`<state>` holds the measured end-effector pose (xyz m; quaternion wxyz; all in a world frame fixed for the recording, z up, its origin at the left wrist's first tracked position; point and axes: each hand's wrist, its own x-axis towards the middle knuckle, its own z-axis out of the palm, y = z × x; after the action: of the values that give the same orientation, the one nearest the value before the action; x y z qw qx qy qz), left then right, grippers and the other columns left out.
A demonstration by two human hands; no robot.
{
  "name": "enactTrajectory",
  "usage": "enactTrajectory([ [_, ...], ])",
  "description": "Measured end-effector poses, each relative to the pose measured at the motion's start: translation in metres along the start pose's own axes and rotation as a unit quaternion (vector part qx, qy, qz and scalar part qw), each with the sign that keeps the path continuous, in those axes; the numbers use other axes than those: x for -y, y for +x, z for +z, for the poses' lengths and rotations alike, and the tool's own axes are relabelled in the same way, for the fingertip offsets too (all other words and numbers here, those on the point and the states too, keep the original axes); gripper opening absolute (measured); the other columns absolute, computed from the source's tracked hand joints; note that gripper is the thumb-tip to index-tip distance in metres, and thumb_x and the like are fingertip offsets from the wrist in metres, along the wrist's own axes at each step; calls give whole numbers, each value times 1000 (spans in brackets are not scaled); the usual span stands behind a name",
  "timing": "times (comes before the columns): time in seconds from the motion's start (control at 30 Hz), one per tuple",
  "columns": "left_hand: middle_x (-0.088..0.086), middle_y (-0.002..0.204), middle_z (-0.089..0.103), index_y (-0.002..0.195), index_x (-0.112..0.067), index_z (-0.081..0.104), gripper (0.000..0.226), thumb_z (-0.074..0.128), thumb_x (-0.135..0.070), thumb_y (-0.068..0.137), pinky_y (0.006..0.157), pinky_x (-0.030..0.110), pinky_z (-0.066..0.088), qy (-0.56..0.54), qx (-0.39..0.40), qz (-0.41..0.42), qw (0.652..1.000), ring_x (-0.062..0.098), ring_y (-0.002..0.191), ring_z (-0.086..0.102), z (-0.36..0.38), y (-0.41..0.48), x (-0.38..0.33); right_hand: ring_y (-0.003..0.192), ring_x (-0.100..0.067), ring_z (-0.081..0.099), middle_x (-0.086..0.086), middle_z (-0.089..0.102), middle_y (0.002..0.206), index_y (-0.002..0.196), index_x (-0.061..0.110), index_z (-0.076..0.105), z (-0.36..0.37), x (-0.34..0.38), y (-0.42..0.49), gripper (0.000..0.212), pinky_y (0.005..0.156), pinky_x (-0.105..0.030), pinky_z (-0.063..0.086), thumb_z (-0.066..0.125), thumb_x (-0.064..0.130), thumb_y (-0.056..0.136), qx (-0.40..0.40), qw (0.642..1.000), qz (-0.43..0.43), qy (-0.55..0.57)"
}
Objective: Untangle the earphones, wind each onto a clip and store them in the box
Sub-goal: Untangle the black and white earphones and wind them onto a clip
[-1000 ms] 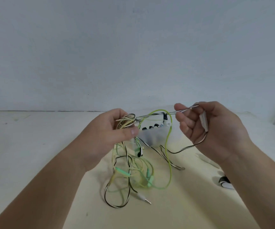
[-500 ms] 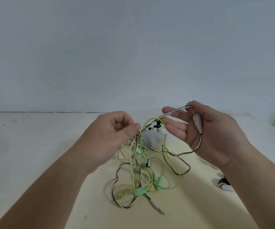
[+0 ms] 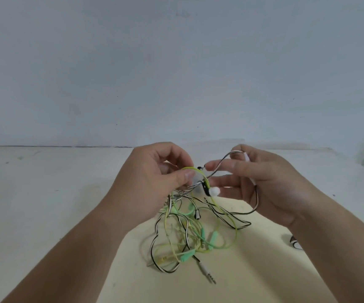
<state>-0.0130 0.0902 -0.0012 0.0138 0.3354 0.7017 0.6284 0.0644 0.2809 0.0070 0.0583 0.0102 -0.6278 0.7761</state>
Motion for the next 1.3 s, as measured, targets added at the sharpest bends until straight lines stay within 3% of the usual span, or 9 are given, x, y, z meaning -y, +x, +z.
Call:
enactTrajectory([
  [0.17,3,71,66,84,-7,62,13,65,4,89,62,27,57,-13,-15,-3,1000,21,65,69,3,0,-2,74,-31,72,-20,72,102,77,15,39,0,-3,1,34,71,-39,61,71,7,78,3,1000,3,-20],
  [0.3,5,75,69,90,-7,54,11,54,2,97,61,28,56,-11,-3,-13,1000,21,66,67,5,-1,-1,74,-32,72,-22,73,98,82,8,48,2,-2,1,15,73,-41,61,60,12,90,-24,999,12,-20],
  [0.47,2,83,74,94,-12,45,10,45,-6,102,62,23,52,14,26,-42,999,17,73,68,7,-2,1,68,-36,71,-24,74,93,93,2,54,8,-2,2,22,73,-47,60,49,22,101,-61,998,20,14],
  [0.63,2,90,73,99,-17,54,30,77,-13,81,68,31,55,29,81,-60,994,17,73,67,7,-3,3,71,-44,72,-29,70,93,118,-11,50,9,-3,4,36,56,-40,61,45,22,104,-59,995,31,75],
  [0.73,3,87,71,101,-18,59,42,83,0,72,66,28,56,37,73,-49,995,15,70,65,9,-3,4,70,-43,72,-31,69,93,126,-16,44,6,-4,5,44,54,-35,59,44,22,105,-62,994,29,90],
  [0.83,1,76,69,104,-16,62,37,76,6,79,65,27,54,16,33,-45,998,18,65,65,10,-1,4,67,-38,71,-25,72,91,117,-5,52,4,-4,5,31,56,-38,61,48,22,103,-65,995,39,62],
  [0.93,9,79,72,101,-13,69,29,74,6,80,66,30,56,-14,4,-47,999,20,63,65,8,-1,4,66,-30,70,-15,72,86,89,10,52,2,-3,2,12,64,-35,59,60,18,93,-20,998,53,17],
  [1.07,15,84,74,92,-11,74,19,71,6,83,63,26,58,-39,-16,-82,996,18,61,66,8,0,5,73,-25,69,-10,70,86,69,20,36,-1,-7,2,46,72,-31,54,76,-3,71,47,998,35,-11],
  [1.3,-3,58,62,88,-7,71,13,64,5,88,51,18,45,-53,1,-111,992,12,52,51,12,0,5,53,-19,58,-9,64,75,66,21,28,1,-7,2,49,54,-22,49,70,-3,68,23,999,-13,-35],
])
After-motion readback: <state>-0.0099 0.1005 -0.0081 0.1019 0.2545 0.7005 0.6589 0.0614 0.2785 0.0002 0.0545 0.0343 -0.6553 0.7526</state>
